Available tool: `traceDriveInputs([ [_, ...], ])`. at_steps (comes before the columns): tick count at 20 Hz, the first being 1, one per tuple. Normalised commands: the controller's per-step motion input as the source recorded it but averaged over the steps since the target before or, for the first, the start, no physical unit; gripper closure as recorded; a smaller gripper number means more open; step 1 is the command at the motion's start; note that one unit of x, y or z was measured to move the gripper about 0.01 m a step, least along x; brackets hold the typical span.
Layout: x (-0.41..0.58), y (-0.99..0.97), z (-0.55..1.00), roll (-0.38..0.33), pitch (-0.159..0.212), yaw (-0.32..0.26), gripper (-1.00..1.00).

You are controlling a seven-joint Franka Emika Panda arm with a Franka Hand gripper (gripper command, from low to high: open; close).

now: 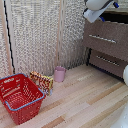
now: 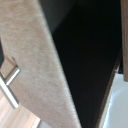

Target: Transport the gripper mindfully toward the orange-red bowl and clasp it to elevate with ease. Ensure your robot's arm aligns efficiently with the top drawer's opening. Carefully slide the orange-red bowl into the designated spot with precision. After confirmation, withdraw the gripper gently. Close the drawer smoothly by transitioning the gripper to its handle.

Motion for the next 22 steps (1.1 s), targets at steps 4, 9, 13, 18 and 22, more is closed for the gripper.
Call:
traceDriveInputs([
  [4, 0.286, 0.47, -0.53, -0.345, 0.032, 0.048, -1.00],
  [9, 0.126, 0.38, -0.41, -0.365, 0.082, 0.065, -1.00],
  [13, 0.000, 0.05, -0.20, -0.375, 0.124, 0.132, -1.00],
  [18, -0.021, -0.08, -0.17, -0.366, 0.083, 0.167, -1.00],
  [22, 0.084, -0.29, -0.22, -0.253, 0.042, 0.175, -1.00],
])
